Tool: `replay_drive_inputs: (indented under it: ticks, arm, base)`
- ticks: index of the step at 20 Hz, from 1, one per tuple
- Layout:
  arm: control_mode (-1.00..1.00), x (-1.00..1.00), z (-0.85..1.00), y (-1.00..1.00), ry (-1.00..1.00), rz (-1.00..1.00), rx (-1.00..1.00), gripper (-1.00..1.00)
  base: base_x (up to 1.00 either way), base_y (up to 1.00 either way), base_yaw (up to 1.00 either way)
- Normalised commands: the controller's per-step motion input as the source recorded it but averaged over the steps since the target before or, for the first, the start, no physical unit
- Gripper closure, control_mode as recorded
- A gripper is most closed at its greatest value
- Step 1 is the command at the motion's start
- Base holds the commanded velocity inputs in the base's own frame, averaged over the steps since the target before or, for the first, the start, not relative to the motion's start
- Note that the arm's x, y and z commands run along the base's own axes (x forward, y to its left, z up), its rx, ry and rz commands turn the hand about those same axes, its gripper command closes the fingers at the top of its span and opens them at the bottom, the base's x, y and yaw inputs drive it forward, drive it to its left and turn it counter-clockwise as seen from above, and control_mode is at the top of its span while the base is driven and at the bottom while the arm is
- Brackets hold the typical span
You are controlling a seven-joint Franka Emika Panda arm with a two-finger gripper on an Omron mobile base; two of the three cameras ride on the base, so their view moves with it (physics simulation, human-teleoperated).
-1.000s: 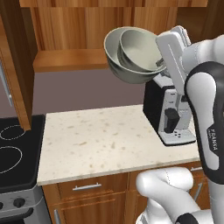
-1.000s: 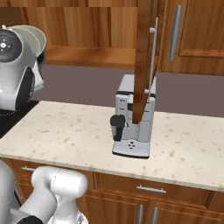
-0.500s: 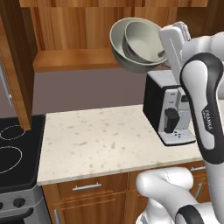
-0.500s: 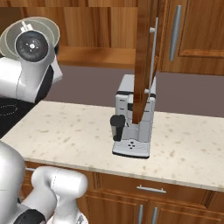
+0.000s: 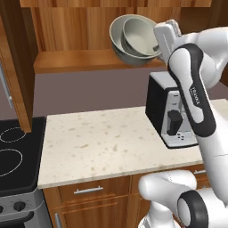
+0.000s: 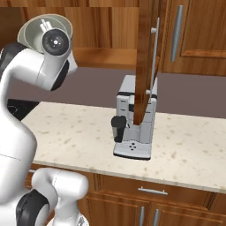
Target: Pick up the bowls on the counter and stack them on top of one another in the open cabinet. Place the smaller bowl on top of the larger bowl.
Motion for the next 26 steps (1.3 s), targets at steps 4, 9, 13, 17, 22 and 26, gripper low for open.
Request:
replay_drive_inputs:
  ticks: [4,9,13,17,22,26]
  arm:
    - [-1.00,0.74,0.06,0.00,0.00,-0.01,-0.01,1.00]
    - [-1.00,0.70,0.01,0.00,0.02,-0.03,-0.02,1.00]
    - [-1.00,0.62,0.00,0.00,0.07,-0.03,-0.04,1.00]
    - [-1.00,0.66,0.00,0.00,0.04,-0.03,-0.04,1.00]
    - [-1.00,0.65,-0.04,0.00,0.03,-0.04,-0.03,1.00]
    - [-1.00,0.47,-0.15,0.00,0.01,-0.03,0.00,1.00]
  base:
    - [0.00,0.00,0.00]
    - [0.00,0.00,0.00]
    - [0.00,0.00,0.00]
    - [0.00,0.00,0.00]
    - [0.00,0.00,0.00]
    - [0.00,0.00,0.00]
